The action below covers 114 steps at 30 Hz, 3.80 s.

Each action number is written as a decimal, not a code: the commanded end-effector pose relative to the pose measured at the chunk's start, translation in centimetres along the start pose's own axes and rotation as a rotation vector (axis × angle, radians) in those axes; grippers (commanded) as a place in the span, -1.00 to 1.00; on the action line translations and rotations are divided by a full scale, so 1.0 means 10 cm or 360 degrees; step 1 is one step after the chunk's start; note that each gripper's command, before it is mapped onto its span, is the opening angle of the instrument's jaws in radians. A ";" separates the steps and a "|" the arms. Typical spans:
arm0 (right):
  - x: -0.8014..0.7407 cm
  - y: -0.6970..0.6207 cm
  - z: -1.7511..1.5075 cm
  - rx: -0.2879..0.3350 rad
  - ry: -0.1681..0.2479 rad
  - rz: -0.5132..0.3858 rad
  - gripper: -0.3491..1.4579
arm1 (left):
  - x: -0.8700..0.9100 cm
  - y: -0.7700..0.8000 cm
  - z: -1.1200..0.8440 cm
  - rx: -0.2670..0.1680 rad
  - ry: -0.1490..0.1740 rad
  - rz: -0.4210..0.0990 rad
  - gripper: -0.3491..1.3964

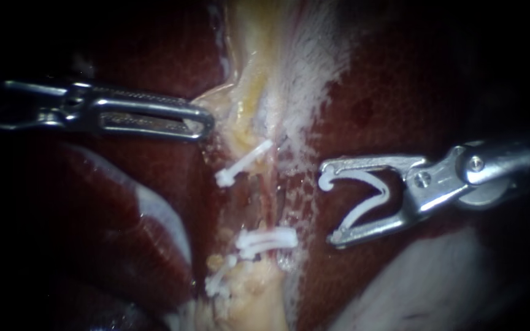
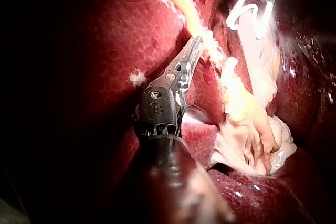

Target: Clipping third clip right tube

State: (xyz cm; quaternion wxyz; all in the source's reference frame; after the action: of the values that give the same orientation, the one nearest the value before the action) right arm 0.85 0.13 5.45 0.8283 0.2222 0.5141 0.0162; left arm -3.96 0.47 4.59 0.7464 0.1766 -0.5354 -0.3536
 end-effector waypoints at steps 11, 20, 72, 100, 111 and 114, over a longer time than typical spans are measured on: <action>-0.001 0.011 0.009 -0.0012 0.0007 0.0138 0.05 | -0.022 -0.018 -0.029 -0.0021 -0.0050 0.0000 -1.00; -0.001 0.016 0.026 0.0105 0.0030 0.0335 0.05 | -0.026 -0.025 -0.035 -0.0025 -0.0064 -0.0005 -1.00; 0.001 0.048 0.120 0.0290 0.0121 0.0508 -0.01 | -0.031 -0.038 -0.038 -0.0038 -0.0079 -0.0001 -1.00; 0.009 0.049 0.118 0.0347 0.0235 0.0634 -0.09 | -0.031 -0.038 -0.038 -0.0039 -0.0079 -0.0001 -1.00; 0.009 0.044 0.122 0.0355 0.0236 0.0655 -0.12 | -0.031 -0.038 -0.038 -0.0040 -0.0079 -0.0002 -1.00; 0.008 0.044 0.122 0.0355 0.0236 0.0655 -0.13 | -0.031 -0.037 -0.038 -0.0040 -0.0079 -0.0002 -1.00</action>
State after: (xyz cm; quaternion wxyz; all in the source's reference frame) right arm 2.02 0.12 6.00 0.7377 0.4109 0.5159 0.1443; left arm -3.79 0.39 4.00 0.7348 0.1586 -0.5494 -0.3649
